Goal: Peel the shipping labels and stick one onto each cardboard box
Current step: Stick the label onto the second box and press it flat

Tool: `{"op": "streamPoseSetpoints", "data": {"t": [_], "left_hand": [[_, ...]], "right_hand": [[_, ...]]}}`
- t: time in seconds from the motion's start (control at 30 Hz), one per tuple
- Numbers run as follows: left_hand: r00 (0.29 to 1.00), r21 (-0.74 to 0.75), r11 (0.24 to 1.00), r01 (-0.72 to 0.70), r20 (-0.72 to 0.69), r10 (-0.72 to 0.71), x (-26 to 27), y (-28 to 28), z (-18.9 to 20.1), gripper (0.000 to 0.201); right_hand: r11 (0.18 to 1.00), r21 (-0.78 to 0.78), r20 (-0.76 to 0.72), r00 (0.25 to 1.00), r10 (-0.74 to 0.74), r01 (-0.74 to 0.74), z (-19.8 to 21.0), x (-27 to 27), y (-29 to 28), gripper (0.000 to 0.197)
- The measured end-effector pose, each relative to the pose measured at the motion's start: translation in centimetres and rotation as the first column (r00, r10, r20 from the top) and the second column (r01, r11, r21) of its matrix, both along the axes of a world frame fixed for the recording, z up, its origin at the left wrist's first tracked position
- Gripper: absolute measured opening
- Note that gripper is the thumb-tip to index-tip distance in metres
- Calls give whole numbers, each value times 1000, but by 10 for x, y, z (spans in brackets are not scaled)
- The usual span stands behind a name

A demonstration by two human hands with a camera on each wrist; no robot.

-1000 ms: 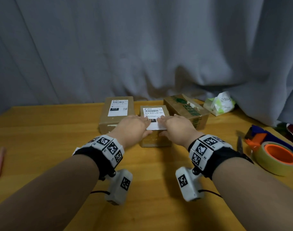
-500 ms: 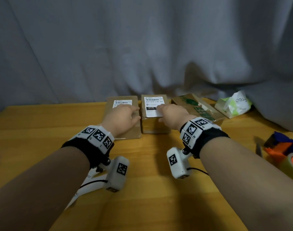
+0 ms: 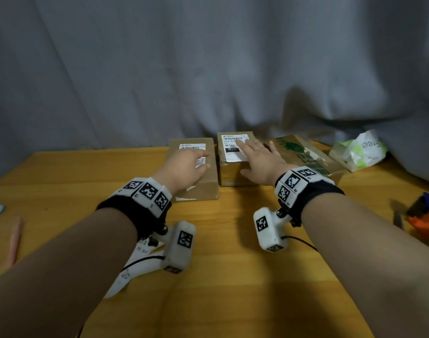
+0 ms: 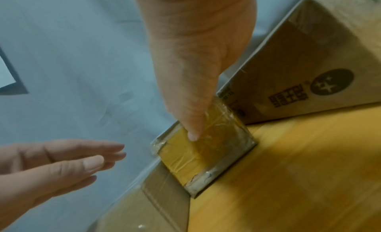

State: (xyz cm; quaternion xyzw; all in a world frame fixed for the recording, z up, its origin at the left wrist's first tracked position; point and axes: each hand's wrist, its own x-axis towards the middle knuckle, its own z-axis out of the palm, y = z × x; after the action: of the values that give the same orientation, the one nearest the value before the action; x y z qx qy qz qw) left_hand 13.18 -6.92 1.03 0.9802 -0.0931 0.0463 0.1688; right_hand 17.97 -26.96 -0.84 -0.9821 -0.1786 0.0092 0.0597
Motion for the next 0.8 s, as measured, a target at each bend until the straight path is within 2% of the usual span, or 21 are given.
{"op": "streamPoseSetpoints", "data": {"t": [0.1,0.17,0.33,0.53,0.63,0.73,0.8], "left_hand": [[1000,27,1000,1,-18,0,-14,10,11,43],[999,39,999,0,-40,2,-26,18,17,43],[994,63,998,-13,-103,19,-63,33,22,44],[987,113,991,-67,-140,83,-109,49,9,46],[980,4,990,-141,-144,140,-129,60,-9,45],[955,-15,961,-278,-109,275,-141,78,-38,52],[927,-4,931,-366,-88,364,-144,87,-55,59]], "right_hand": [[989,135,99,994,52,-65,7,-17,10,87],[973,199,165,983,83,-115,12,-33,19,85],[918,360,126,984,128,-165,10,-72,40,74],[905,379,34,980,196,-194,-5,-113,62,56],[908,343,-4,966,259,-242,-19,-131,72,47],[909,346,-64,961,270,-233,-35,-149,81,47],[920,315,-131,949,286,-234,-42,-156,87,55]]}}
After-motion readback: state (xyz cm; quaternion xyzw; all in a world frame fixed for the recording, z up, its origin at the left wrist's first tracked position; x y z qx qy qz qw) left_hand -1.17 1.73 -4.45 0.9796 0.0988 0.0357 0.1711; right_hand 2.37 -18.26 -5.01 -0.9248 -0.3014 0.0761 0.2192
